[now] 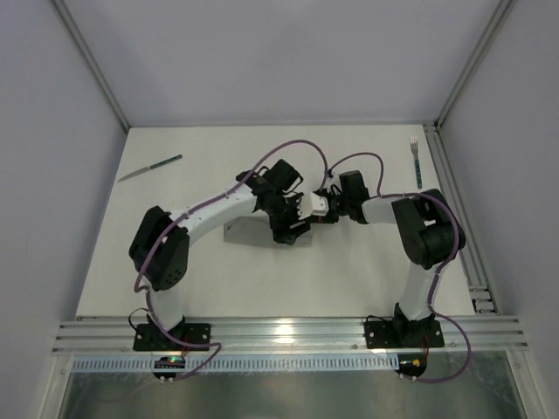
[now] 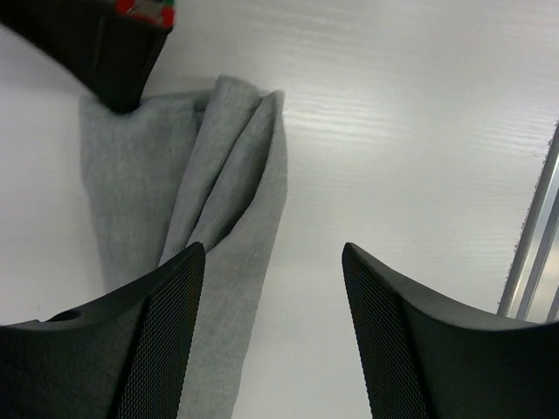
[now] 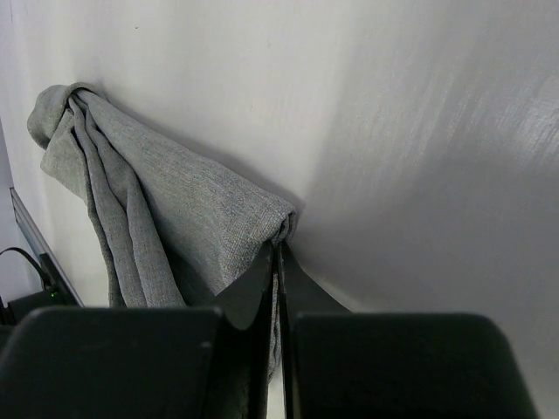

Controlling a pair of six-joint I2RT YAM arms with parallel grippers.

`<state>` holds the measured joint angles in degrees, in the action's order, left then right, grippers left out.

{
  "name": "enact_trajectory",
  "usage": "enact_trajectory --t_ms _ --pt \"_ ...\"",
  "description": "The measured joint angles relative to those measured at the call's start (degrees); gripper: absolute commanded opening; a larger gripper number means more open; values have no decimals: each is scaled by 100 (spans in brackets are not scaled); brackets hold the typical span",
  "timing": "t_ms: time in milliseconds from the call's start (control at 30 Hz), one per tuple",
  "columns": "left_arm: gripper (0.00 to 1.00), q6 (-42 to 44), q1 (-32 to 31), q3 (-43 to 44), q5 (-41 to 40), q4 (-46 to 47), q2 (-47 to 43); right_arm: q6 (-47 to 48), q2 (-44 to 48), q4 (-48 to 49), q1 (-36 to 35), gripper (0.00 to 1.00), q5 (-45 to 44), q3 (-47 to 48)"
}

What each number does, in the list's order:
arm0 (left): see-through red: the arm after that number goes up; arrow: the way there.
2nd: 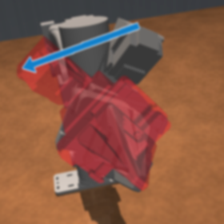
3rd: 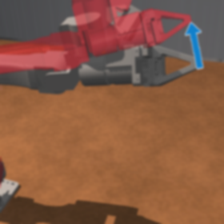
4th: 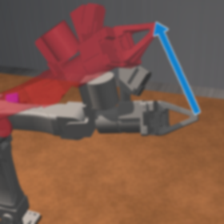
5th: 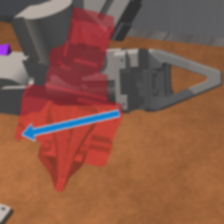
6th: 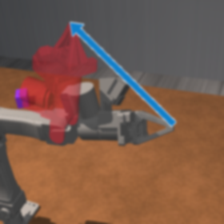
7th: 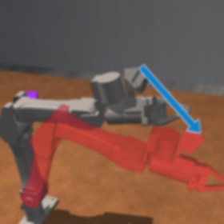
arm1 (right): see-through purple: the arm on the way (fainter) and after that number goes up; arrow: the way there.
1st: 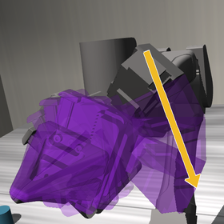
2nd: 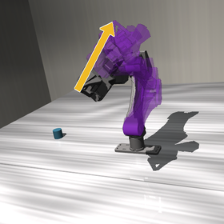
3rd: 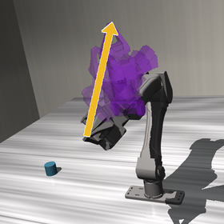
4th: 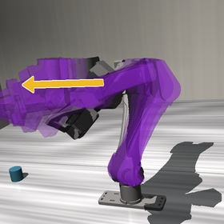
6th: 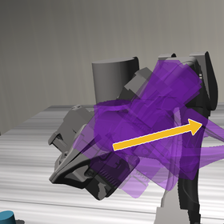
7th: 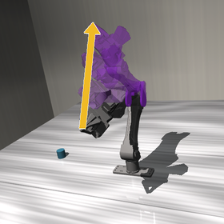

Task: Fold the napkin into a case and place the utensils inside
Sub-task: Pick up the 2/3-rectangle-folded napkin from the center of the board.

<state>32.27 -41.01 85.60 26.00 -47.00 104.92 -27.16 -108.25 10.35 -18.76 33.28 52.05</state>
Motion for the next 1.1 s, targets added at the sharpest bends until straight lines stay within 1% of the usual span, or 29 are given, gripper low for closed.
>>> enact_trajectory --t_ms 67,133,233,300,433,633,733,800,900,933,1000,1033,1100 --pt "66 37 -289 -33 -229 184 109 0 0 0 0 3 0 0" --pt "63 9 -417 -42 -525 439 258 0 0 0 0 3 0 0" --pt "62 -70 -396 -42 -874 811 431 0 0 0 0 3 2 0" --pt "62 -92 -356 -46 -940 940 472 4 0 -2 0 3 2 0" --pt "63 -46 -315 -138 -807 1014 474 22 0 -7 0 3 2 2" --pt "66 227 -321 -186 -190 529 509 52 -2 -59 -2 3 0 31" --pt "66 295 -323 -186 -166 444 516 72 -2 -90 -4 3 -2 46" --pt "65 271 -321 -184 -313 496 553 76 -2 -94 -4 3 -2 48" --pt "53 212 -323 -179 -586 671 688 96 -2 -109 -4 3 -2 55" --pt "45 175 -321 -179 -664 739 756 103 -2 -111 -4 3 -2 57" --pt "36 109 -321 -173 -780 824 883 111 -2 -120 -4 3 0 61" --pt "29 92 -321 -173 -820 848 944 116 -2 -131 -4 3 0 68" --pt "19 81 -321 -173 -881 868 1014 133 -2 -146 -4 3 0 76"
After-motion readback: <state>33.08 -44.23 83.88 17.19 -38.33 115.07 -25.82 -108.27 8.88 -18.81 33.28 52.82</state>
